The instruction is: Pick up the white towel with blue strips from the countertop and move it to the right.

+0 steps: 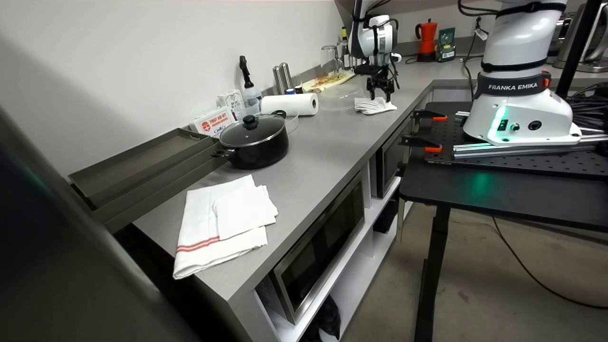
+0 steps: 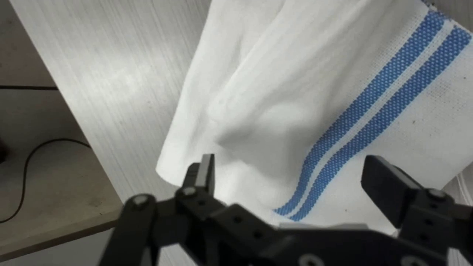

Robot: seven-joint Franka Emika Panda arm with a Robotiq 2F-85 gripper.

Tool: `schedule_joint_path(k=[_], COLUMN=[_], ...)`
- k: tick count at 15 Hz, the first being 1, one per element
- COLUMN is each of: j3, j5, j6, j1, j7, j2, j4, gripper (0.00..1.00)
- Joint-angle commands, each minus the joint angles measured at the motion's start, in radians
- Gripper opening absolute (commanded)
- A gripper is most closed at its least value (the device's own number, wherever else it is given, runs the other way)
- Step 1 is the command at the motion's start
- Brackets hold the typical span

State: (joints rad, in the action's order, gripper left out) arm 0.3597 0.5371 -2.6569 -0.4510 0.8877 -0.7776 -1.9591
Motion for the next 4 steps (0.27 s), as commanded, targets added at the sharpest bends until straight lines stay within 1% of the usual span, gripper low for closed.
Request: schedule_joint_path(k=[1, 4], j3=[-0.006, -0.010], j5=[-0.007, -0.005], j6=[0.000, 0.001], j1=[-0.008, -0.013], j7=[0.004, 0.001], j2=[0.005, 0.014], j4=[-0.002, -0.006], gripper=[1.00, 1.00])
